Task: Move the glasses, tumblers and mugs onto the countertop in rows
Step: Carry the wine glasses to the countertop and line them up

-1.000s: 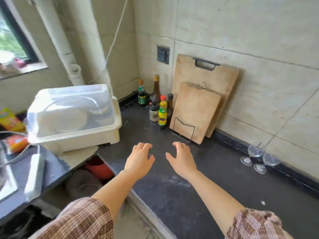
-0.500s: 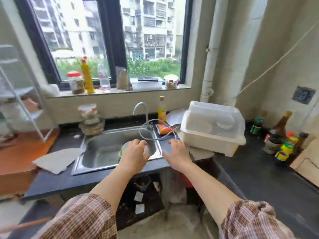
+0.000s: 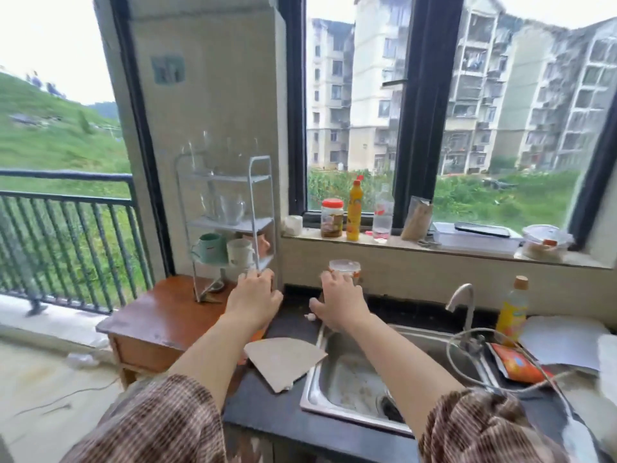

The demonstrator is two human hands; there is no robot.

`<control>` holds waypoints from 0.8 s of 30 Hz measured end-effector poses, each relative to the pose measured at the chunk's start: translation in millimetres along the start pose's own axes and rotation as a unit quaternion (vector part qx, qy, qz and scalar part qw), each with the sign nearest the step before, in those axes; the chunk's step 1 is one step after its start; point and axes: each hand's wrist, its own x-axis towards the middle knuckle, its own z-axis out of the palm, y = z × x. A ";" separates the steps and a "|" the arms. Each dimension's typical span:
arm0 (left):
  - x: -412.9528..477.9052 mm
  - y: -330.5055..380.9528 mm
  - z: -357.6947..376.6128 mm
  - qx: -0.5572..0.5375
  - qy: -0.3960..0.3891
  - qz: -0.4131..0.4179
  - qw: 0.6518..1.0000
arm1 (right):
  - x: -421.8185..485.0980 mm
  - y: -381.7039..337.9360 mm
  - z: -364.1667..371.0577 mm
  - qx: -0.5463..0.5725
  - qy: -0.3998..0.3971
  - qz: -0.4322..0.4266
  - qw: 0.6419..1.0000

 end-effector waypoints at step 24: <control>410.2 -194.9 -101.7 -0.006 0.118 0.089 0.989 | 441.0 -179.5 -24.9 0.026 0.175 -0.054 0.983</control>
